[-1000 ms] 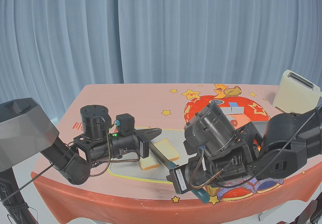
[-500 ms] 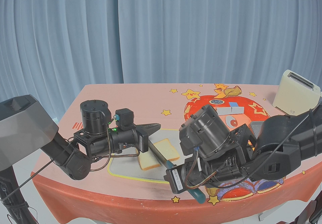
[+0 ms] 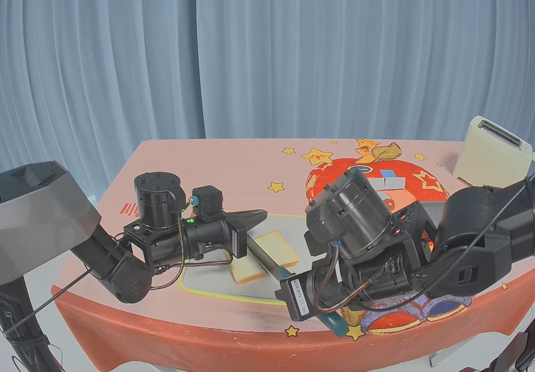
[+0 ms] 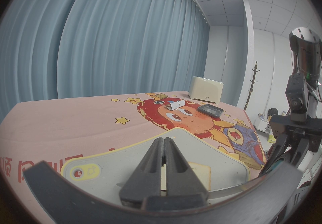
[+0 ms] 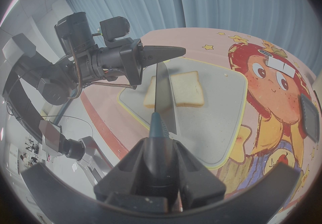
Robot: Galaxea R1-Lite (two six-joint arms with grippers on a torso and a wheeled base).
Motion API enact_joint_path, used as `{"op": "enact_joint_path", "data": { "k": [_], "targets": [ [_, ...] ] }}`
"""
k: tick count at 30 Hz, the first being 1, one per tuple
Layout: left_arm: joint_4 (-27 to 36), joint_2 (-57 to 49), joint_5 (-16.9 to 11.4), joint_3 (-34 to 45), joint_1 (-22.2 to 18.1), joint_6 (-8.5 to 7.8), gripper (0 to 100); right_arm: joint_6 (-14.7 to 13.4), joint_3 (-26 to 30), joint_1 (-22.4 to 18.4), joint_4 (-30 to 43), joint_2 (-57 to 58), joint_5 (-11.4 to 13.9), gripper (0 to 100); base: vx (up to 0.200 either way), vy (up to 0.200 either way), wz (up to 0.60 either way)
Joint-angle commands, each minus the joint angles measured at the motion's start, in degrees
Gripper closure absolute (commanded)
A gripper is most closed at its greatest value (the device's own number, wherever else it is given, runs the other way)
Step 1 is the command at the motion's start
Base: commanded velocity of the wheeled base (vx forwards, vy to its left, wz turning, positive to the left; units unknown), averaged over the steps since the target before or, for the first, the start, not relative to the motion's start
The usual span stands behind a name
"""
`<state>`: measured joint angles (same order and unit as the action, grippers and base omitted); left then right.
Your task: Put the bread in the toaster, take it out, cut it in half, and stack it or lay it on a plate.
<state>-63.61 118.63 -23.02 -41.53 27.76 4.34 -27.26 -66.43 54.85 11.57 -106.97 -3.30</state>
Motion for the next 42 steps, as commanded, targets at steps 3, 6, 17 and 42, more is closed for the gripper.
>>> {"op": "enact_joint_path", "data": {
  "k": [3, 6, 17, 42],
  "targets": [
    [0.2, -0.3, 0.0, -0.7, -0.1, 0.05, 100, 0.0, -0.2, 0.1, -0.4, -1.7, 0.0, 100, 0.000, 0.000, 0.00],
    [0.2, -0.7, 0.0, -0.5, -0.2, 0.05, 100, 0.0, -0.3, 0.0, -0.4, -2.1, 0.0, 100, 0.000, 0.000, 0.00],
    [-0.8, -11.7, 0.0, 0.4, -1.3, 0.14, 100, -0.3, -1.2, -0.4, -0.5, -1.0, 0.0, 100, 0.000, 0.000, 0.00],
    [-4.9, -34.6, -0.7, 22.0, -18.2, -0.38, 100, 0.3, -0.5, -0.3, -0.5, 3.8, -2.1, 100, 0.000, 0.000, 0.00]
  ]
}}
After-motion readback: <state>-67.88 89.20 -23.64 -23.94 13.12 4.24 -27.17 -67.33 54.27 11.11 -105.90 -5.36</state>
